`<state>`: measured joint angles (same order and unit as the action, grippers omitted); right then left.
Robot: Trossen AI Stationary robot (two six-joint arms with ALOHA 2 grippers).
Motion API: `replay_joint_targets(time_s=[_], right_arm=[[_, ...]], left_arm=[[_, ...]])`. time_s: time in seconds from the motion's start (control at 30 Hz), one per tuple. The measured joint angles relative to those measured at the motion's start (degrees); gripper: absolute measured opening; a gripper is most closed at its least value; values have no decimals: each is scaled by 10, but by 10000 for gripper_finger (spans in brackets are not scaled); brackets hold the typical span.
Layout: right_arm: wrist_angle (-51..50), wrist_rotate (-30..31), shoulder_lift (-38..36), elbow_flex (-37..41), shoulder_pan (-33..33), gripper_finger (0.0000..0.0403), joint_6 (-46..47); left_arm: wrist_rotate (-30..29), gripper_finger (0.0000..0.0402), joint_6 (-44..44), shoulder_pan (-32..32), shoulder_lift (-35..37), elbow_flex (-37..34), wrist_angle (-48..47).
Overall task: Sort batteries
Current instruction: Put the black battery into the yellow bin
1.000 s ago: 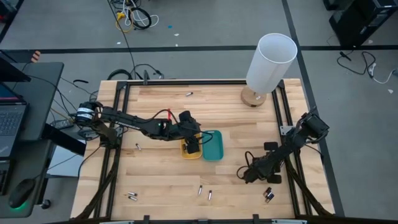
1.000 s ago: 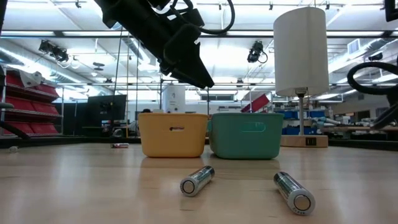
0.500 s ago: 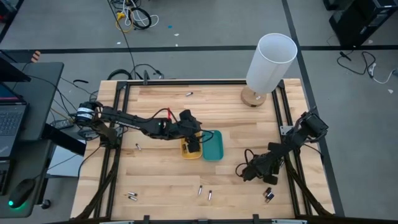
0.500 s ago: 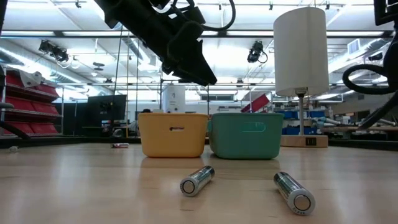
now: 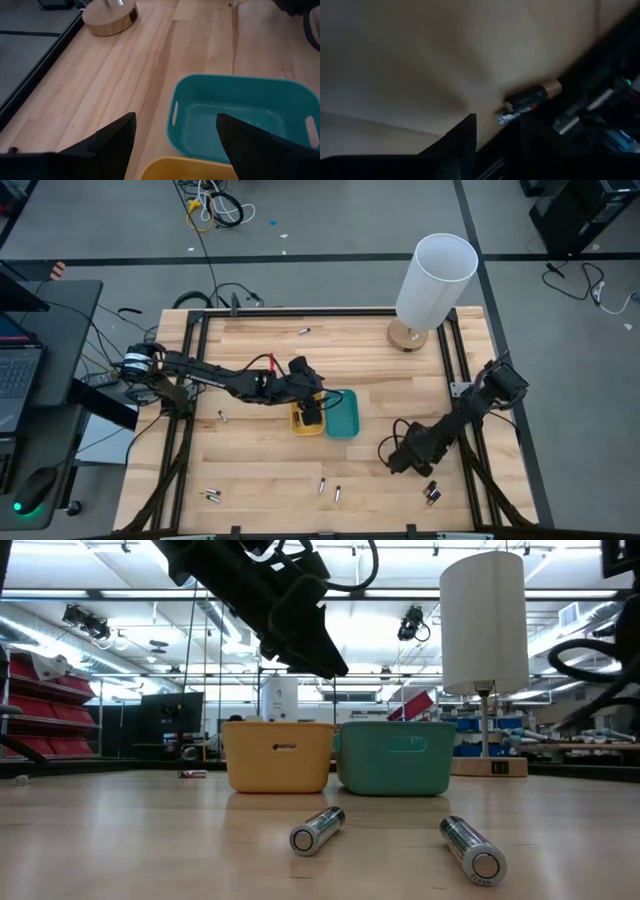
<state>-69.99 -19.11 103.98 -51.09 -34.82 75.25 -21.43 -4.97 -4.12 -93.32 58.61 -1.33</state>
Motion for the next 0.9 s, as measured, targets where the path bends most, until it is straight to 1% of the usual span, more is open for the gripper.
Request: replay_joint_targets(time_s=[0.17, 0.43, 0.57, 0.67, 0.9], right_arm=[[-23, 0, 0, 0, -10, 136, 58], [40, 17, -3, 22, -34, 129, 197], [31, 29, -3, 27, -45, 124, 256], [13, 37, -1, 30, -48, 122, 268], [12, 60, -1, 42, -48, 122, 281]], left_arm=[[0, 291, 2, 0, 0, 0, 1], [0, 291, 15, 0, 0, 0, -3], [0, 291, 15, 0, 0, 0, -7], [0, 291, 14, 0, 0, 0, -10], [-2, 291, 16, 0, 0, 0, -5]])
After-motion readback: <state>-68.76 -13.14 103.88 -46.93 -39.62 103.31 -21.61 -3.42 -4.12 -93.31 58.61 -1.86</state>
